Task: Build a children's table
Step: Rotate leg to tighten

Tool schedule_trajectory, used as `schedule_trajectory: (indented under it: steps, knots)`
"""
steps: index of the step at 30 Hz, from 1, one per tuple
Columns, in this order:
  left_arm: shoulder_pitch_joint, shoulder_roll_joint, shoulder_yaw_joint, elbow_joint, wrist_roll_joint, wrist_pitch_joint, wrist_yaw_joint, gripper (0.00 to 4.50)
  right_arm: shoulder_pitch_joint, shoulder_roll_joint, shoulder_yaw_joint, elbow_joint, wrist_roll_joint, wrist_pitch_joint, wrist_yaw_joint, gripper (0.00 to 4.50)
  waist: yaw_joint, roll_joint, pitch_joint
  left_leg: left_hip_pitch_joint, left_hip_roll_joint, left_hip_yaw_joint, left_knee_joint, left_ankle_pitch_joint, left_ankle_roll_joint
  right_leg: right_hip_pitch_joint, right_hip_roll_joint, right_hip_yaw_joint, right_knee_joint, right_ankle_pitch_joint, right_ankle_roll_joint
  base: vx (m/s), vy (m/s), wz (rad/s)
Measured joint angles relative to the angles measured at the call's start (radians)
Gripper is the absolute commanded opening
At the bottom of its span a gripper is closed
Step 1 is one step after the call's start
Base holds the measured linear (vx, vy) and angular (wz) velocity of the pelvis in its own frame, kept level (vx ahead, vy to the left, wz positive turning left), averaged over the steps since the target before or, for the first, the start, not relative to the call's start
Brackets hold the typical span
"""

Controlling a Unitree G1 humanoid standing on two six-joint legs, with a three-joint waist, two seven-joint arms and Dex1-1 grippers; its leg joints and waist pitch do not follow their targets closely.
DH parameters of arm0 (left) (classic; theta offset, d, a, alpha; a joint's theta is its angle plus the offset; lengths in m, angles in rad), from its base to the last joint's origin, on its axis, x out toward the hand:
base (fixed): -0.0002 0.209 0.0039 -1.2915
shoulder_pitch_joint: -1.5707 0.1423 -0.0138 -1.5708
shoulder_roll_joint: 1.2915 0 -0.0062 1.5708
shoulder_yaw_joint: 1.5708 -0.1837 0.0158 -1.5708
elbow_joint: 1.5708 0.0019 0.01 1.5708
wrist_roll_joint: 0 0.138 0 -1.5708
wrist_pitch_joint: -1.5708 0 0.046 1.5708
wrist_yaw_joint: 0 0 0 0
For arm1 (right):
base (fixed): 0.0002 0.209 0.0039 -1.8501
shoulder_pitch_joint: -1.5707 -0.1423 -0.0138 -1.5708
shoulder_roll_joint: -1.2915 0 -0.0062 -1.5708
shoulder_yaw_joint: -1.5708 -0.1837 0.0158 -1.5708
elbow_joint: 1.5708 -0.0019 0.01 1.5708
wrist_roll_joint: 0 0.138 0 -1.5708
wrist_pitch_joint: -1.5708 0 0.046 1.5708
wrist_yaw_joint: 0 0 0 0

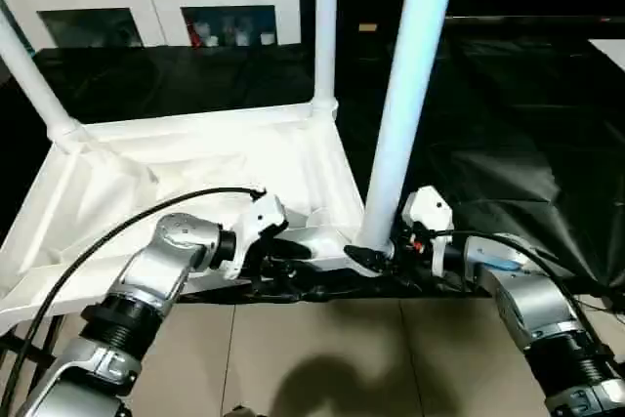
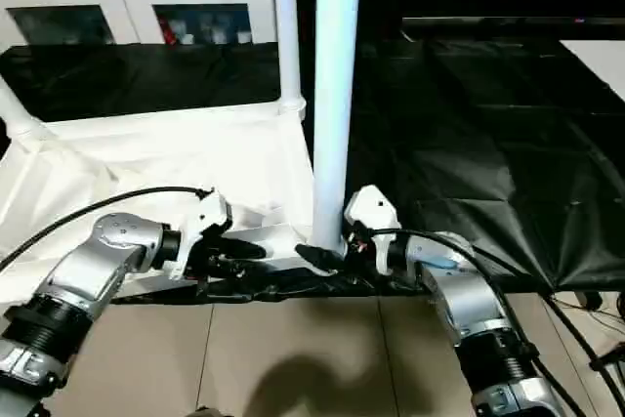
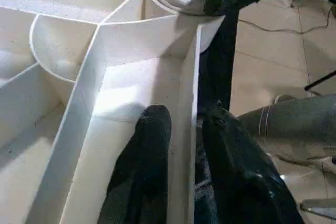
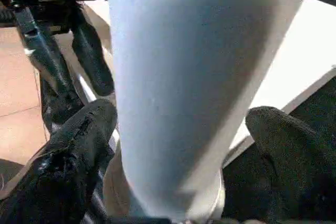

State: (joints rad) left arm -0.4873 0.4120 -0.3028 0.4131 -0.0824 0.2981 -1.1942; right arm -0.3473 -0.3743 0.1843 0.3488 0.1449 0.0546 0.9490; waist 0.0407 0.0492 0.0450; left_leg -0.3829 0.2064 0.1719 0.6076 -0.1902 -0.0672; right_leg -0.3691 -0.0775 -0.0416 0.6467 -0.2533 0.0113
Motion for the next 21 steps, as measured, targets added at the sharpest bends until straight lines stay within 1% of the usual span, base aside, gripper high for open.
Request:
schedule_trajectory:
  steps: [1,3,5,6,8,9,10,11,13,18,21]
  knots:
    - [0.000,0.000,-0.001,0.000,0.000,-0.002,-0.001,0.94,0.000,0.000,0.000,0.007,0.000,-0.001,0.000,4.50,-0.001,0.000,0.000,0.000,0.000,0.000,0.000,0.000,0.000,0.000,0.000,0.000,0.000,0.000,0.000,0.000,0.000,0.00]
    - [-0.002,0.004,-0.006,0.007,0.001,-0.022,-0.006,0.91,0.000,-0.001,0.000,0.011,-0.003,-0.001,0.001,4.50,-0.002,0.000,0.000,0.000,0.000,0.000,0.000,0.000,0.000,0.000,0.000,0.000,0.000,0.000,0.000,0.000,0.000,0.00]
    - [-0.007,0.005,-0.010,0.021,0.005,-0.051,-0.017,0.59,0.000,-0.001,0.000,0.011,-0.004,-0.003,0.005,4.50,-0.002,0.000,0.000,0.000,0.000,0.000,0.000,0.001,0.000,0.000,0.000,0.000,0.000,0.000,0.000,0.000,0.000,0.00]
    - [-0.008,0.005,-0.011,0.029,0.008,-0.071,-0.026,0.49,0.000,-0.001,0.000,0.011,-0.006,-0.004,0.009,4.50,-0.002,0.000,0.000,0.000,0.000,0.000,0.000,0.001,0.000,0.000,0.000,0.000,0.000,0.000,0.000,0.000,0.000,0.00]
    - [-0.017,0.004,-0.010,0.056,0.010,-0.119,-0.043,0.45,0.000,-0.002,0.001,0.017,-0.011,-0.009,0.012,4.50,-0.001,-0.001,0.001,0.000,0.000,0.000,0.000,0.001,0.001,0.000,0.000,0.000,0.000,0.001,0.000,0.000,0.000,0.00]
    - [-0.026,0.004,-0.010,0.076,0.009,-0.142,-0.053,0.28,-0.001,-0.003,0.001,0.021,-0.012,-0.013,0.015,4.50,-0.001,-0.001,0.001,-0.001,0.000,0.000,0.000,0.001,0.001,0.000,0.000,0.000,0.000,0.001,0.000,0.000,0.000,0.00]
    - [-0.030,0.003,-0.010,0.092,0.009,-0.160,-0.062,0.28,-0.002,-0.004,0.001,0.023,-0.012,-0.015,0.018,4.50,-0.001,-0.001,0.001,-0.001,0.000,0.000,0.000,0.001,0.001,0.000,0.000,0.000,0.000,0.001,0.000,0.000,0.000,0.00]
    - [-0.037,0.002,-0.010,0.108,0.010,-0.177,-0.069,0.08,-0.004,-0.004,0.001,0.027,-0.013,-0.017,0.019,4.50,-0.001,-0.001,0.001,-0.001,0.000,0.000,0.000,0.001,0.001,0.000,0.000,0.000,-0.001,0.001,0.000,0.000,0.000,0.00]
    - [-0.047,-0.005,-0.011,0.139,0.010,-0.211,-0.079,0.03,-0.008,-0.006,0.001,0.031,-0.013,-0.020,0.019,4.50,0.000,-0.001,0.001,-0.001,0.000,0.000,0.000,0.001,0.001,0.000,0.000,0.001,-0.001,0.001,0.000,0.000,0.000,0.00]
    - [-0.088,-0.030,-0.023,0.220,0.023,-0.292,-0.092,0.01,-0.039,-0.005,0.002,0.048,-0.021,-0.026,0.020,4.50,0.019,-0.001,0.001,-0.001,0.000,0.001,0.000,0.002,0.001,0.000,0.000,0.000,0.000,0.001,0.000,0.000,0.000,0.00]
    - [-0.116,-0.033,-0.027,0.287,0.036,-0.356,-0.106,0.01,-0.046,-0.005,0.004,0.058,-0.030,-0.038,0.022,4.50,0.022,-0.001,0.001,-0.001,0.000,0.001,0.000,0.002,0.001,0.000,0.000,0.000,0.000,0.002,0.000,0.000,0.000,0.00]
